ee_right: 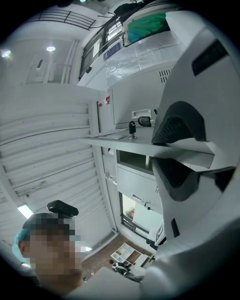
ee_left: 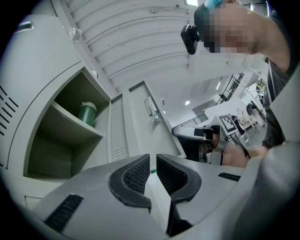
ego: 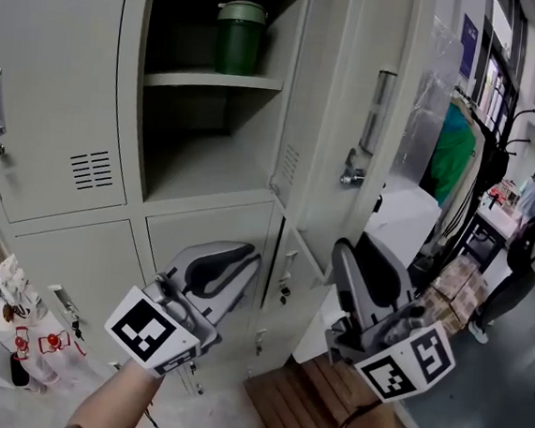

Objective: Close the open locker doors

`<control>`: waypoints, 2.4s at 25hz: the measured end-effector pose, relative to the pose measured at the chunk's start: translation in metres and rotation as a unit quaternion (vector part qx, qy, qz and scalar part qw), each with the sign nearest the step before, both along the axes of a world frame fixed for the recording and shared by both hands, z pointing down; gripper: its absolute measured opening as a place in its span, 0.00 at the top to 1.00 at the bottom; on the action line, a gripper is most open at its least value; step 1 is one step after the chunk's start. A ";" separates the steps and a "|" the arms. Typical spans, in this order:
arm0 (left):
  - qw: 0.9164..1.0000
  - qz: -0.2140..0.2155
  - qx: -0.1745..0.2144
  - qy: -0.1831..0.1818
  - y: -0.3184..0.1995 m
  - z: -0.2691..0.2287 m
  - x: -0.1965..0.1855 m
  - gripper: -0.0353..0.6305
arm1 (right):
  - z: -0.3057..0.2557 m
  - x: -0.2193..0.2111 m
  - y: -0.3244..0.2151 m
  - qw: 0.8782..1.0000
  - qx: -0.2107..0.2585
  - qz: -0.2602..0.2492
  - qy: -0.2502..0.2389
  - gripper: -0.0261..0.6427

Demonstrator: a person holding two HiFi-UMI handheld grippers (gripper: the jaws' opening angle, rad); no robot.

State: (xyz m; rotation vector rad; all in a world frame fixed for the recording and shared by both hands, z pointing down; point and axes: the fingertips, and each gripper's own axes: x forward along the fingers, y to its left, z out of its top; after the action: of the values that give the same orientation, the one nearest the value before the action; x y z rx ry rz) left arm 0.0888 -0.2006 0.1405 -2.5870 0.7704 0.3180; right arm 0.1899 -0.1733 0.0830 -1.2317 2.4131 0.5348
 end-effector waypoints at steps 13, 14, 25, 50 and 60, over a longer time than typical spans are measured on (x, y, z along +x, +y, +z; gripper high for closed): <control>1.000 0.003 0.008 0.002 0.004 -0.005 -0.038 0.88 | 0.000 -0.044 0.004 1.000 0.007 0.004 0.007 0.83; 1.000 0.003 0.009 0.002 0.004 -0.005 -0.040 0.88 | 0.000 -0.047 0.004 1.000 0.007 0.005 0.008 0.83; 1.000 -0.005 0.008 0.002 0.010 -0.005 -0.063 0.88 | -0.001 -0.069 0.005 1.000 0.009 0.006 0.006 0.82; 1.000 -0.024 0.009 0.008 0.007 -0.004 -0.129 0.88 | 0.000 -0.133 -0.006 1.000 0.015 0.012 0.014 0.81; 0.999 -0.043 0.012 0.010 0.007 -0.006 -0.147 0.88 | 0.000 -0.152 -0.013 1.000 0.015 -0.005 0.017 0.81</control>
State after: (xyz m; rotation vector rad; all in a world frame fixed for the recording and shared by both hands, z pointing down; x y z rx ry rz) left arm -0.0581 -0.1936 0.1344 -2.5237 0.8767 0.3263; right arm 0.0380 -0.1866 0.0829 -1.2069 2.4289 0.5923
